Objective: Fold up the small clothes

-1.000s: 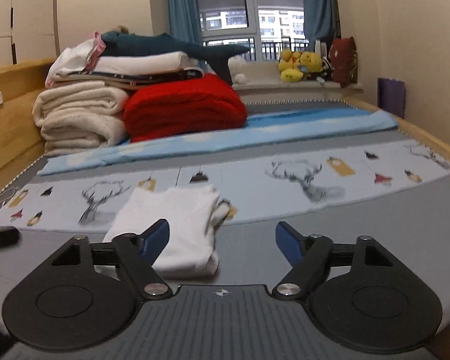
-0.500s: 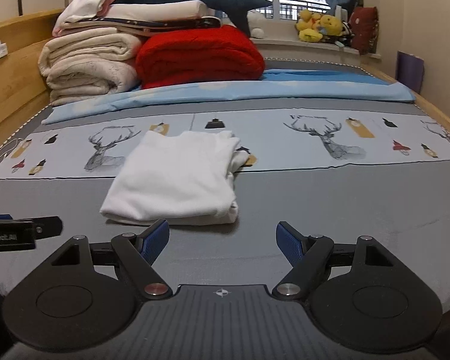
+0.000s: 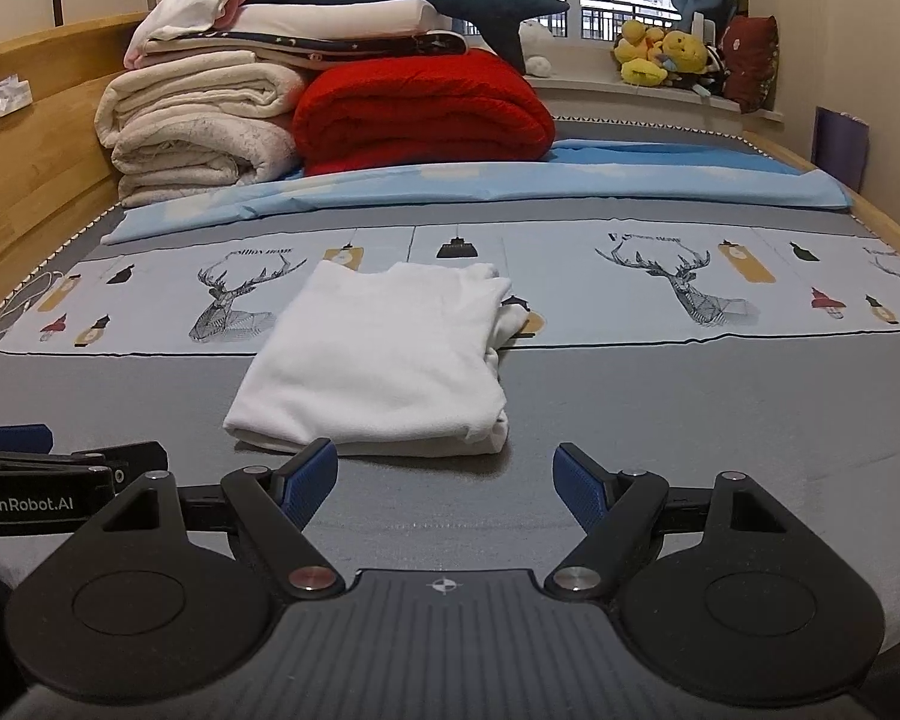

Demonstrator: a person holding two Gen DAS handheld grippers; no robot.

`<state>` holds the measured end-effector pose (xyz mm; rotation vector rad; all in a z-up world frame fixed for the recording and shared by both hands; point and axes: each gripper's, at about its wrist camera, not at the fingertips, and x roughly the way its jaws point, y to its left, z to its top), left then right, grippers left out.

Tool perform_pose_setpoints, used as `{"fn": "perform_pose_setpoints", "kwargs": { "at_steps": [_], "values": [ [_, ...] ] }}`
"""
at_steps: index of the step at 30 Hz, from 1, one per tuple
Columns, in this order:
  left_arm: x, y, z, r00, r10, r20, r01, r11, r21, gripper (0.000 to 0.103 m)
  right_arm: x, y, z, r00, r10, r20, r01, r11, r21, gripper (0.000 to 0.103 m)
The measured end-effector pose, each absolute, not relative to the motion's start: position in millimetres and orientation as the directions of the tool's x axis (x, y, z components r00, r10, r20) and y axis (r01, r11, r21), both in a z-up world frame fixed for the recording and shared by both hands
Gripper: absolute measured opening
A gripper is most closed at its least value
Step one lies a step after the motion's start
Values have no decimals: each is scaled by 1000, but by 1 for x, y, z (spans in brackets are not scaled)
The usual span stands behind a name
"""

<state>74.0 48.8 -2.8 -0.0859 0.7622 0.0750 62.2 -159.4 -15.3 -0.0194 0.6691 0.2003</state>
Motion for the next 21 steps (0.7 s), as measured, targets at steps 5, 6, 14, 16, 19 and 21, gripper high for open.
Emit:
{"fn": "perform_pose_setpoints", "kwargs": {
  "at_steps": [5,6,14,16,19,21],
  "values": [
    [74,48,-3,723,25,-690,-84,995,-52,103,62,-160,-16,765,179,-619,-192,980,46,80],
    [74,47,-3,723,24,-691,-82,995,-51,103,62,-159,-16,764,180,-619,-194,980,45,80],
    [76,47,-5,719,15,-695,-74,996,-54,103,63,-156,-17,760,179,-624,-199,979,39,81],
    [76,47,-5,718,14,-696,-72,996,-55,103,63,-155,-18,759,179,-626,-199,979,39,81],
    [77,47,-5,718,13,-696,-72,996,-55,103,63,-154,-18,757,179,-628,-201,979,38,81],
    [77,47,-5,718,13,-696,-72,996,-56,103,63,-154,-18,757,180,-628,-201,979,39,81]
  ]
}}
